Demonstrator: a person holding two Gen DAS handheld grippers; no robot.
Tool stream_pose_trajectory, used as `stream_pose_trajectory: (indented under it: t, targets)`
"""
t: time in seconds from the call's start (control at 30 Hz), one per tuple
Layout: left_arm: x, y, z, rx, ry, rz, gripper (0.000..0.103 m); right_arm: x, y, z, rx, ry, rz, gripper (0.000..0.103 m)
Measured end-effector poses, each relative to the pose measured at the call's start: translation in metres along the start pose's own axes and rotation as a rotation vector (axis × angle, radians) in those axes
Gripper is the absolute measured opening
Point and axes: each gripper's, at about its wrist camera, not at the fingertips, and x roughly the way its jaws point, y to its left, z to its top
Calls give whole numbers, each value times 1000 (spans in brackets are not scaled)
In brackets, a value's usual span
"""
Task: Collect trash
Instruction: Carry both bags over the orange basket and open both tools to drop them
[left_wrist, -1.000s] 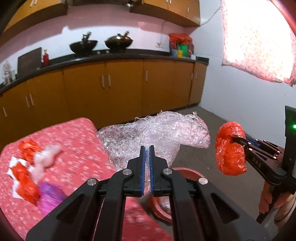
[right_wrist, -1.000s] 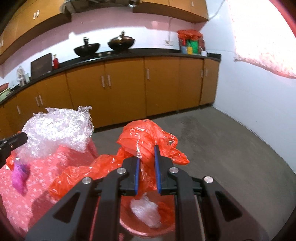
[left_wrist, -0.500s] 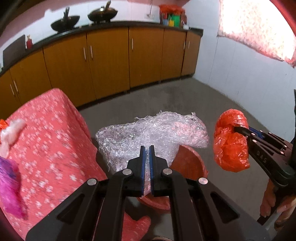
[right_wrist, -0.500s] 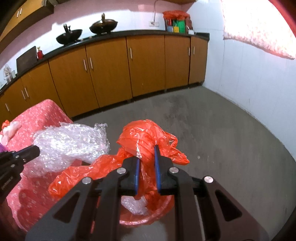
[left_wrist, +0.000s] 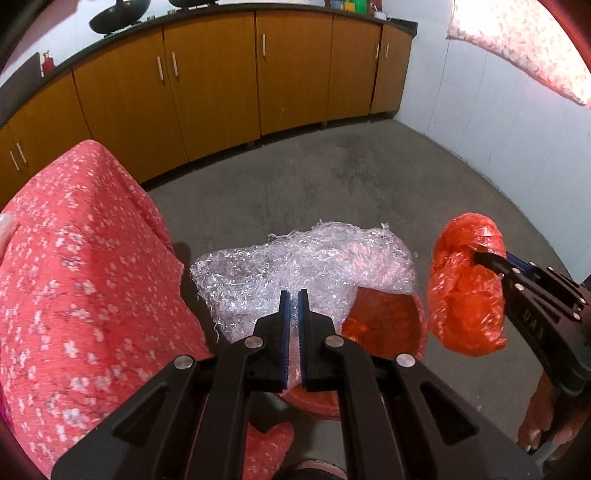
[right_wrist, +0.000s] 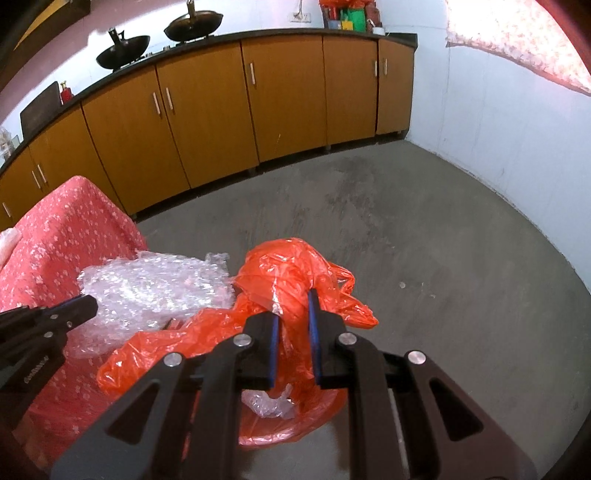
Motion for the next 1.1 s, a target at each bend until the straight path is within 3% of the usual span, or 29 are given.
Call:
stream_pose_trajectory:
  t: [0.37, 0.67, 0.77, 0.8, 0.87, 1.1]
  targets:
    - [23, -2, -2, -40, 57, -27, 5, 27, 2, -1, 21, 50, 16, 15]
    - [12, 13, 5, -83, 27, -36, 8, 45, 21, -5, 14, 93, 34, 17]
    - [-3, 22, 9, -111, -10, -29, 18, 44, 26, -4, 8, 77, 22, 29]
    - [-7, 25, 12, -117, -23, -24, 21, 43, 28, -4, 11, 70, 22, 37]
    - [-17, 34, 16, -128, -54, -9, 27, 39, 31, 0, 20, 54, 27, 38]
    - [-41, 61, 20, -182, -103, 13, 29, 18, 41, 9, 3, 20, 25, 41]
